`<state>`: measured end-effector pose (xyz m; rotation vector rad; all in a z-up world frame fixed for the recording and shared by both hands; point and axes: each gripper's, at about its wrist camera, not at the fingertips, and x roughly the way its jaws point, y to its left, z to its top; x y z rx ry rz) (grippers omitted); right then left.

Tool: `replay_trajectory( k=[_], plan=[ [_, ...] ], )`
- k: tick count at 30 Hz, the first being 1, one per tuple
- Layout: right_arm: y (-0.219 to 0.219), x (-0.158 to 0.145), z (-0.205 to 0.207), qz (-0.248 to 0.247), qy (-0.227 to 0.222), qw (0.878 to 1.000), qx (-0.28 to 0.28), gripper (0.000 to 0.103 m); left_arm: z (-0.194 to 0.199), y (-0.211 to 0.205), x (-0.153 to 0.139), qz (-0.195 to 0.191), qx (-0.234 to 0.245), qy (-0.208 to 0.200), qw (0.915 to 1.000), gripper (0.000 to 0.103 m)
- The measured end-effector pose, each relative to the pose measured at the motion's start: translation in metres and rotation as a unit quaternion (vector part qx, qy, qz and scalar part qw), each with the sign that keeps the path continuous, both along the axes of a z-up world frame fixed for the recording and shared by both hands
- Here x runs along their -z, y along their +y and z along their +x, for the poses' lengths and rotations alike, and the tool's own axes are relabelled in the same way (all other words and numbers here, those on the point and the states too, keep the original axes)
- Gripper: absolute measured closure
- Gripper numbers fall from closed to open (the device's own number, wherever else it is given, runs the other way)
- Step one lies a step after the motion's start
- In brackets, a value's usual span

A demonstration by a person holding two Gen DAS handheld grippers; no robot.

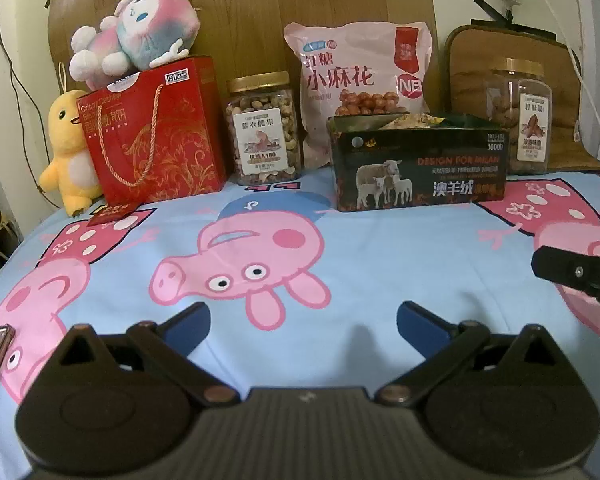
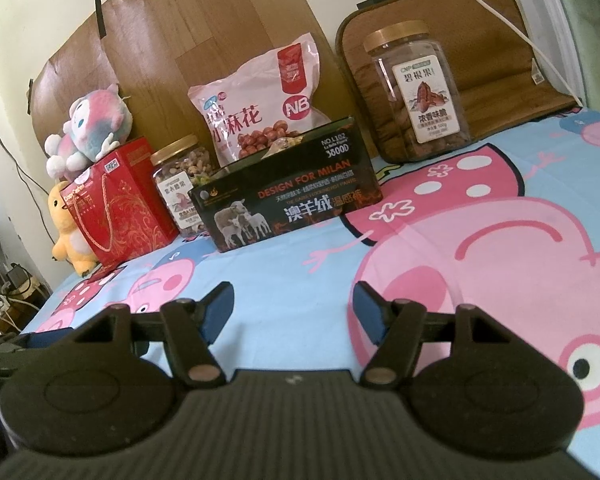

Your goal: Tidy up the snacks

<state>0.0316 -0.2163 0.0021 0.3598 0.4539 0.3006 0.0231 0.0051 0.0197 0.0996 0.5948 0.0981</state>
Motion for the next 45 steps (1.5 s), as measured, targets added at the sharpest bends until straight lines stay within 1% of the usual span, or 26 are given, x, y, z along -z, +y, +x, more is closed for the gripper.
replay_trajectory(
  k=[3, 8, 15, 19, 26, 34, 45],
  plan=[
    [0.000, 0.000, 0.000, 0.000, 0.000, 1.000, 0.000, 0.035, 0.000, 0.001, -0.001, 0.003, -0.003, -0.005, 1.0000, 0.000],
    [0.001, 0.000, 0.000, -0.002, 0.000, 1.000, 0.003, 0.035, -0.003, -0.003, -0.002, 0.033, -0.014, -0.022, 0.9991, 0.000],
    [0.001, 0.000, 0.000, -0.002, 0.001, 1.000, 0.002, 0.035, -0.004, -0.002, -0.005, 0.039, -0.020, -0.030, 0.9986, 0.000],
    [0.001, 0.001, 0.000, -0.002, 0.001, 1.000, 0.002, 0.034, -0.004, 0.000, -0.006, 0.030, -0.024, -0.027, 0.9989, 0.000],
    [0.002, 0.001, 0.000, -0.001, 0.001, 1.000, 0.002, 0.034, -0.001, 0.003, -0.010, -0.005, -0.012, 0.010, 0.9999, 0.000],
    [0.002, 0.001, -0.001, -0.002, 0.001, 1.000, 0.004, 0.034, -0.003, 0.000, -0.013, -0.007, -0.005, 0.022, 0.9997, 0.000],
    [0.002, 0.000, -0.001, 0.000, -0.001, 1.000, 0.003, 0.034, -0.001, 0.000, -0.010, 0.002, -0.006, 0.025, 0.9997, 0.000]
  ],
)
